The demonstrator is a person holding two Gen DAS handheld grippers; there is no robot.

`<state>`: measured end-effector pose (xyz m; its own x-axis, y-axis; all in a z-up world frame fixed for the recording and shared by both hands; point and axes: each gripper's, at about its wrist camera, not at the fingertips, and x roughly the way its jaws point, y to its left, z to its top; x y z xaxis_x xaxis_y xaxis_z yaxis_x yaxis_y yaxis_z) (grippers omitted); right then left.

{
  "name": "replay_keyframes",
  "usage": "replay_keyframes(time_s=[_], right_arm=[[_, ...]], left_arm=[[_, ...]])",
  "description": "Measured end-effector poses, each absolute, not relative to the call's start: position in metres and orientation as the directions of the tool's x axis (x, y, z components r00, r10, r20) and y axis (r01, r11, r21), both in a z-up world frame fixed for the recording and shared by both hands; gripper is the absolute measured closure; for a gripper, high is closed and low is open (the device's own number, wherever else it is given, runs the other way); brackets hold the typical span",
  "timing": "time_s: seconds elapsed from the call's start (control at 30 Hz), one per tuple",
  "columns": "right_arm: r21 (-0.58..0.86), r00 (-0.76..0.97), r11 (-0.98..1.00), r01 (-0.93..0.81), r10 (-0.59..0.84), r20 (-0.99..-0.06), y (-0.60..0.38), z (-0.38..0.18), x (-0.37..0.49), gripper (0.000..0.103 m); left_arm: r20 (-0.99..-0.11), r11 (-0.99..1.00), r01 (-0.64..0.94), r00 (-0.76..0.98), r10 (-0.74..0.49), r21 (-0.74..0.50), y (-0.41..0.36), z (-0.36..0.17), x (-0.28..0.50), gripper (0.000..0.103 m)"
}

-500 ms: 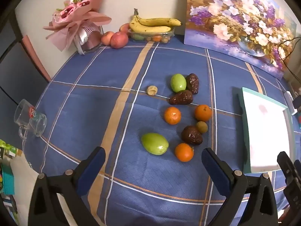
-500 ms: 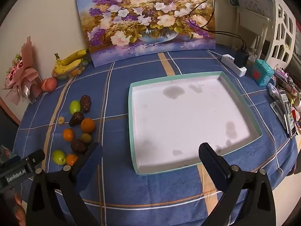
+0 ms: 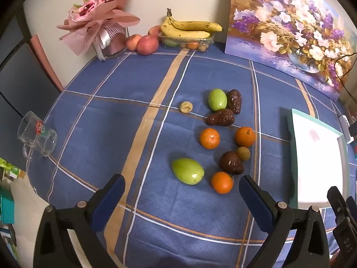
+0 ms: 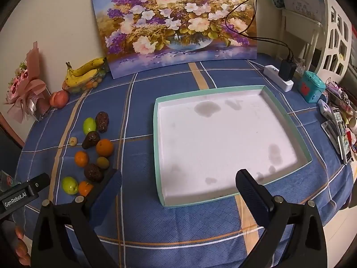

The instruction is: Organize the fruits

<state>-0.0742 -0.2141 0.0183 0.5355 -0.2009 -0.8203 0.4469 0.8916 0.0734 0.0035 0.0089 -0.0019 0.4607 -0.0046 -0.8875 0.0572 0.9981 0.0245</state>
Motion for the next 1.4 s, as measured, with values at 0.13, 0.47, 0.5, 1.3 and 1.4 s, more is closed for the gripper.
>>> replay_keyframes(time_s=[0.13,0.47,0.5,1.3,1.4], right_arm=[[0.073,0.528,0.892,0.446,-0.197,-0.826,-0.2162,0.0137,-0.0667,0.001],[0.072,0.521,0.893,0.445,-0.193,-0.831,-0.2169,0.0110,-0.0649,0.001],[0.072,0.521,0.892,0.445,-0.193,-0.832,-0.2171,0.0108,-0.0646,0.001],[0.073,0.521,0.893,0.445,-0.192,-0.831,-0.2177,0.0104,-0.0643,0.001],[0.072,0.521,0.892,0.445,-0.193,-0.831,-0.2176,0.0108,-0.0644,0.001]], left_arm=[[-0.887,0.998,0.052,0.463,-0.006,0.020,0.0103,-0.0012,0.0042,0.000],[-0.882,0.998,0.054,0.471,-0.017,0.010,0.0106,-0.0003,0.0043,0.000],[-0.881,0.999,0.053,0.473,-0.017,0.009,0.0108,-0.0002,0.0044,0.000],[-0.844,0.997,0.070,0.536,-0.025,0.015,0.0114,0.0037,0.0031,0.000],[-0.839,0.997,0.072,0.544,-0.025,0.018,0.0111,0.0038,0.0025,0.000]])
